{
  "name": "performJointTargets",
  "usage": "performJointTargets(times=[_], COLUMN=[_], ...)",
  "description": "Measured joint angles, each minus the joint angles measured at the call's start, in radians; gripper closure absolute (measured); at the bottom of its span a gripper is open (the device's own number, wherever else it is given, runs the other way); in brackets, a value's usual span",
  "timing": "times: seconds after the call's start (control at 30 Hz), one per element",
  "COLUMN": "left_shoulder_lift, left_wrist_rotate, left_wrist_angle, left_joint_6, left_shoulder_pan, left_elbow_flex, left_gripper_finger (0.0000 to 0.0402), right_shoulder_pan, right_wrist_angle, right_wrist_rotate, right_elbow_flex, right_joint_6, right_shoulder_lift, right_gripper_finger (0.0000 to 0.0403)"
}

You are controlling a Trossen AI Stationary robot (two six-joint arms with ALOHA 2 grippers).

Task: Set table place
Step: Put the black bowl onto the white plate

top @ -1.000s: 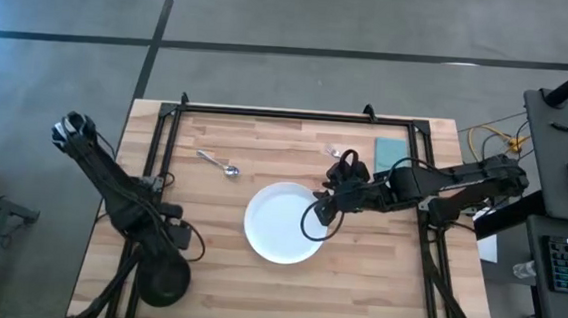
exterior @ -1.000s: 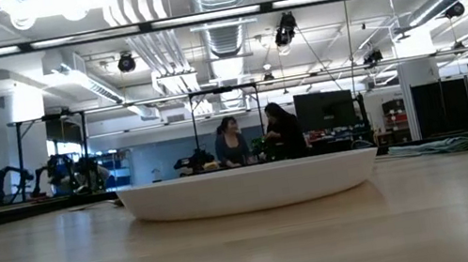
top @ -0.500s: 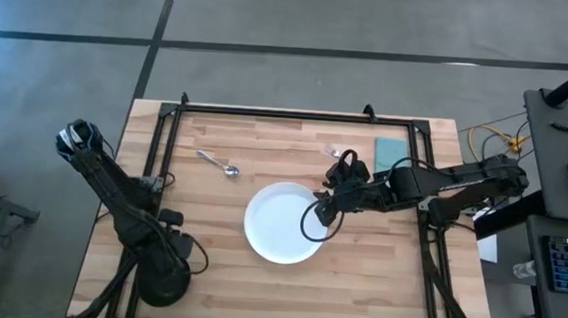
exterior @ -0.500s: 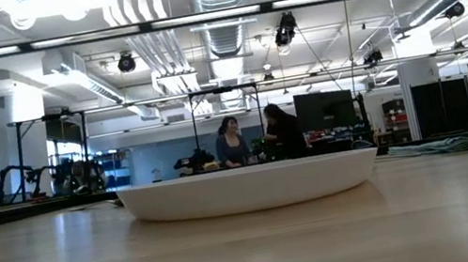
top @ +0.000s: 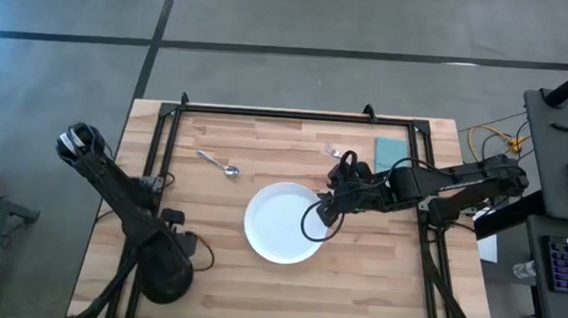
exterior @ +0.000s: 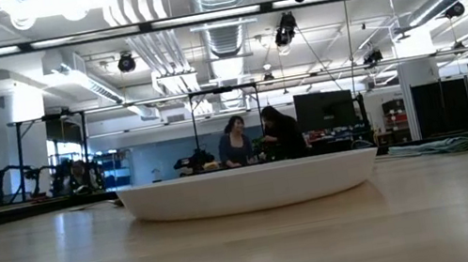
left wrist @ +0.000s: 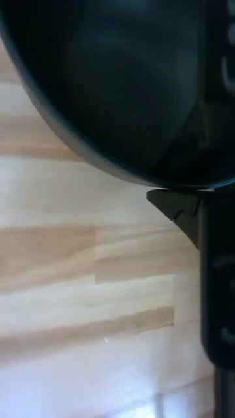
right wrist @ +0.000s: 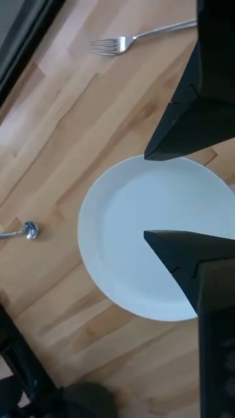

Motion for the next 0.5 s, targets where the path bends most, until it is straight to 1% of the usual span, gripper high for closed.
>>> performJointTargets(times=[0.13,0.3,0.4,0.5], left_shoulder_lift=[-0.097,-0.217,-0.247,-0.239], left_wrist_rotate=[-0.004,-0.004,-0.002,0.000], left_wrist_angle=[-0.007,0.005,0.027,0.113], left_joint_6=[-0.026,-0.041,-0.039,-0.026], left_shoulder_pan=[0.107,0.330,0.480,0.609], left_elbow_flex=[-0.011,-0.003,0.012,0.045], left_gripper_finger=[0.0400,0.0401,0.0401,0.0401], right_shoulder_pan=[0.005,0.025,0.053,0.077], right_wrist_angle=[-0.044,-0.202,-0.275,-0.287], right_wrist_rotate=[-0.031,-0.028,0.010,0.016], right_elbow_flex=[0.000,-0.004,-0.025,-0.067], right_joint_6=[0.048,0.189,0.296,0.401], right_shoulder_lift=[0.000,0.000,-0.001,-0.008], right_gripper_finger=[0.0225,0.0225,0.0228,0.0235])
